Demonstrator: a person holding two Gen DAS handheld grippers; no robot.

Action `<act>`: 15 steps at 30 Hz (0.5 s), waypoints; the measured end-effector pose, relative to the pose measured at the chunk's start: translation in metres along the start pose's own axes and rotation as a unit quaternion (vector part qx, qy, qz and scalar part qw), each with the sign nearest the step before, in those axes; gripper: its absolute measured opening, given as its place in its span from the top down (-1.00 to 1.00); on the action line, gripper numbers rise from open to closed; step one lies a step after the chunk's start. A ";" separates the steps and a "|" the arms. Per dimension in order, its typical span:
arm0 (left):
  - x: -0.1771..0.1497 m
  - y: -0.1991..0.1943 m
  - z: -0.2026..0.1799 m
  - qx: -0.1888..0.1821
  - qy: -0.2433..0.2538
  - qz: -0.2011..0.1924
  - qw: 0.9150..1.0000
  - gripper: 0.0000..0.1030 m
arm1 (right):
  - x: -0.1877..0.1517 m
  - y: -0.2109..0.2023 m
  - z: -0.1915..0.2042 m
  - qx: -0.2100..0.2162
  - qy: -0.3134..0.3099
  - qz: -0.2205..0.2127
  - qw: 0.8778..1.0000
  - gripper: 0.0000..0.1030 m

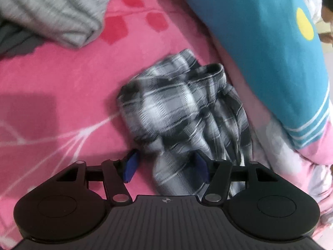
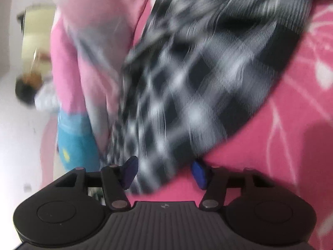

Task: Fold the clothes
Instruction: 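Lift the held plaid pants with both grippers and carry them toward the clothes pile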

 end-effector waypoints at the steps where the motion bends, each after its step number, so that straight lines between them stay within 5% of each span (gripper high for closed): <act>1: 0.001 0.002 -0.002 0.002 0.002 -0.006 1.000 -0.12 | 0.005 0.002 0.000 0.000 0.003 -0.023 1.000 -0.11; 3: 0.003 0.005 -0.006 0.005 0.005 -0.020 1.000 -0.07 | 0.014 0.008 -0.002 0.008 0.021 -0.064 0.998 -0.09; 6: 0.004 0.008 -0.006 0.021 0.009 -0.045 0.999 0.34 | 0.025 0.019 -0.005 0.022 0.037 -0.098 0.994 0.03; 7: 0.004 0.005 -0.008 0.024 0.012 -0.055 0.998 0.61 | 0.028 0.022 -0.005 0.027 0.040 -0.107 0.993 0.12; 9: 0.004 -0.002 -0.011 0.030 0.020 -0.075 0.997 0.78 | 0.036 0.028 -0.009 0.040 0.047 -0.120 0.991 0.42; 10: 0.004 -0.006 -0.012 0.033 0.023 -0.085 0.996 0.82 | 0.038 0.027 -0.011 0.046 0.056 -0.121 0.990 0.73; 11: 0.004 -0.010 -0.014 0.036 0.027 -0.095 0.994 0.83 | 0.040 0.026 -0.014 0.053 0.064 -0.122 0.989 0.83; 15: 0.007 -0.033 -0.014 0.036 0.031 -0.124 0.991 0.86 | 0.039 0.018 -0.006 0.074 0.041 -0.123 0.989 0.86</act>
Point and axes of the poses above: each gripper's, at about its wrist camera, not at the fingertips, and y roughly the way its jaws point, z to its left, x to its top, the point moved 5 cm from there along y, roughly the way its jaws point, and after that the axes turned 4 degrees about -z, right-handed, at the moved point
